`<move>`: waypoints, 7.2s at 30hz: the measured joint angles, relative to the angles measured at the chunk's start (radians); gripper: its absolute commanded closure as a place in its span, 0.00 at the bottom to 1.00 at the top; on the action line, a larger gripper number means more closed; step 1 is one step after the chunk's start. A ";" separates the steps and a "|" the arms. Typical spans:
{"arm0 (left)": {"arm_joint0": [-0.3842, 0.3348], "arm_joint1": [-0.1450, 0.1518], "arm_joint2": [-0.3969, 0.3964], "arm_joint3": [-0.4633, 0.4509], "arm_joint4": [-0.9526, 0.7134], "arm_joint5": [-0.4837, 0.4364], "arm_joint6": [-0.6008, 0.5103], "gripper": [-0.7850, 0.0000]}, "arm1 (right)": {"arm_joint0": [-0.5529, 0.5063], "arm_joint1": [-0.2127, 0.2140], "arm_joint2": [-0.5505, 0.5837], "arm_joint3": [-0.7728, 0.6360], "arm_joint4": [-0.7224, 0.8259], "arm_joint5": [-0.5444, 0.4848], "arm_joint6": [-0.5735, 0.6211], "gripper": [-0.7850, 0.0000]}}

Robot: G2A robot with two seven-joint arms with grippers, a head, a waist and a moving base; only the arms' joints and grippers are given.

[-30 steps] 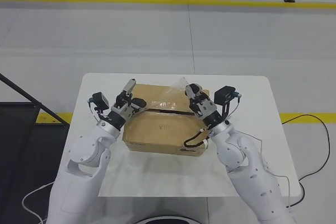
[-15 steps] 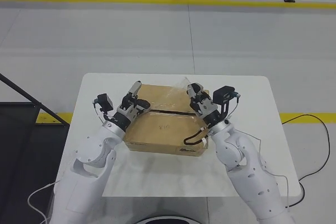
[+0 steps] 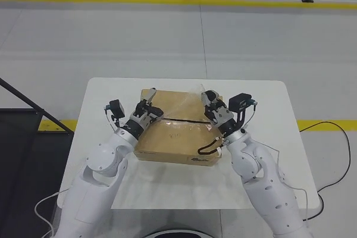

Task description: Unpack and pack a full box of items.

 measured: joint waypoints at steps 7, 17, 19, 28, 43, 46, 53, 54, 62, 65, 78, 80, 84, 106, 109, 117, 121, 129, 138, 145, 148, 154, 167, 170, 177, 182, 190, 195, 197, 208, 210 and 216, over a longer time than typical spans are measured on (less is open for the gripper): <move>-0.001 -0.001 0.007 0.001 0.008 0.006 -0.003 0.00 | -0.020 0.001 0.022 -0.005 0.002 -0.004 0.003 0.70; -0.009 -0.002 0.017 0.009 0.015 0.011 0.002 0.00 | -0.063 0.005 0.068 -0.022 0.007 -0.012 -0.014 0.68; -0.010 -0.003 0.019 0.010 0.016 0.013 0.002 0.00 | -0.072 0.006 0.079 -0.026 0.010 -0.014 -0.017 0.67; -0.016 -0.006 0.038 0.009 0.024 0.020 0.004 0.00 | -0.125 0.012 0.132 -0.061 0.034 -0.047 -0.038 0.68; -0.008 -0.005 0.054 -0.033 0.092 0.056 0.012 0.00 | -0.192 0.023 0.207 -0.096 0.099 -0.138 -0.033 0.69; -0.005 -0.003 0.056 -0.054 0.120 0.076 0.009 0.00 | -0.196 0.025 0.216 -0.096 0.112 -0.157 -0.028 0.69; -0.047 -0.006 0.083 -0.037 0.163 0.111 0.006 0.00 | -0.211 0.028 0.237 -0.093 0.127 -0.190 -0.030 0.69; -0.057 -0.007 0.089 -0.029 0.163 0.116 0.006 0.00 | -0.213 0.029 0.241 -0.092 0.130 -0.194 -0.031 0.69; -0.109 -0.016 0.150 0.007 0.181 0.146 -0.013 0.00 | -0.239 0.034 0.278 -0.087 0.163 -0.235 -0.036 0.69; -0.118 -0.020 0.172 0.013 0.190 0.152 -0.014 0.00 | -0.248 0.036 0.287 -0.089 0.174 -0.243 -0.034 0.69; -0.191 -0.049 0.283 0.072 0.184 0.167 0.016 0.00 | -0.246 0.041 0.323 -0.046 0.214 -0.288 -0.034 0.69; -0.204 -0.055 0.303 0.081 0.182 0.168 0.019 0.00 | -0.247 0.042 0.329 -0.038 0.221 -0.297 -0.033 0.69; -0.223 -0.065 0.332 0.095 0.182 0.166 0.023 0.00 | -0.249 0.044 0.343 -0.025 0.237 -0.311 -0.029 0.69; -0.374 -0.139 0.447 0.259 0.096 0.091 0.099 0.00 | -0.247 0.058 0.412 0.045 0.297 -0.373 -0.003 0.69; -0.391 -0.150 0.462 0.280 0.092 0.080 0.105 0.00 | -0.242 0.060 0.419 0.054 0.307 -0.380 0.005 0.69; -0.446 -0.182 0.499 0.356 0.072 0.061 0.118 0.00 | -0.229 0.064 0.433 0.075 0.327 -0.396 0.022 0.69; -0.467 -0.197 0.524 0.384 0.075 0.068 0.117 0.00 | -0.224 0.066 0.440 0.086 0.337 -0.401 0.027 0.67; -0.499 -0.228 0.571 0.431 0.094 0.073 0.119 0.00 | -0.216 0.071 0.452 0.112 0.367 -0.419 0.050 0.64; -0.518 -0.255 0.612 0.461 0.149 0.100 0.120 0.00 | -0.214 0.077 0.472 0.135 0.403 -0.443 0.070 0.56; -0.530 -0.279 0.632 0.492 0.192 0.118 0.166 0.00 | -0.219 0.083 0.492 0.155 0.435 -0.462 0.083 0.00; -0.526 -0.286 0.628 0.477 0.195 0.110 0.173 0.00 | -0.219 0.086 0.495 0.162 0.469 -0.481 0.111 0.00; -0.450 -0.262 0.531 0.296 0.239 0.082 0.174 0.00 | -0.189 0.096 0.482 0.174 0.596 -0.521 0.259 0.00; -0.036 -0.165 0.041 -0.220 0.293 -0.013 0.140 0.00 | -0.060 0.118 0.363 0.195 0.965 -0.486 0.726 0.00; 0.027 -0.158 -0.041 -0.247 0.264 -0.056 0.151 0.00 | -0.040 0.121 0.338 0.219 1.035 -0.480 0.813 0.00; 0.071 -0.150 -0.155 -0.228 0.184 -0.075 0.157 0.00 | -0.013 0.123 0.297 0.260 1.063 -0.482 0.868 0.00; 0.074 -0.147 -0.175 -0.222 0.164 -0.082 0.146 0.00 | -0.009 0.124 0.280 0.268 1.063 -0.491 0.873 0.00; 0.087 -0.143 -0.186 -0.222 0.155 -0.093 0.142 0.00 | -0.096 0.128 0.336 0.166 0.959 -0.540 0.659 0.00; 0.096 -0.140 -0.204 -0.218 0.137 -0.099 0.140 0.00 | -0.110 0.129 0.303 0.108 0.947 -0.494 0.677 0.00; 0.101 -0.138 -0.214 -0.212 0.131 -0.103 0.140 0.00 | -0.099 0.128 0.287 0.112 0.922 -0.465 0.673 0.00; 0.112 -0.129 -0.289 -0.144 0.106 -0.109 0.147 0.00 | -0.064 0.129 0.246 0.176 0.968 -0.437 0.726 0.00; 0.111 -0.127 -0.297 -0.135 0.098 -0.109 0.142 0.00 | -0.067 0.129 0.239 0.173 0.963 -0.438 0.725 0.00; 0.111 -0.124 -0.303 -0.138 0.087 -0.107 0.135 0.00 | -0.077 0.131 0.225 0.156 0.945 -0.432 0.715 0.00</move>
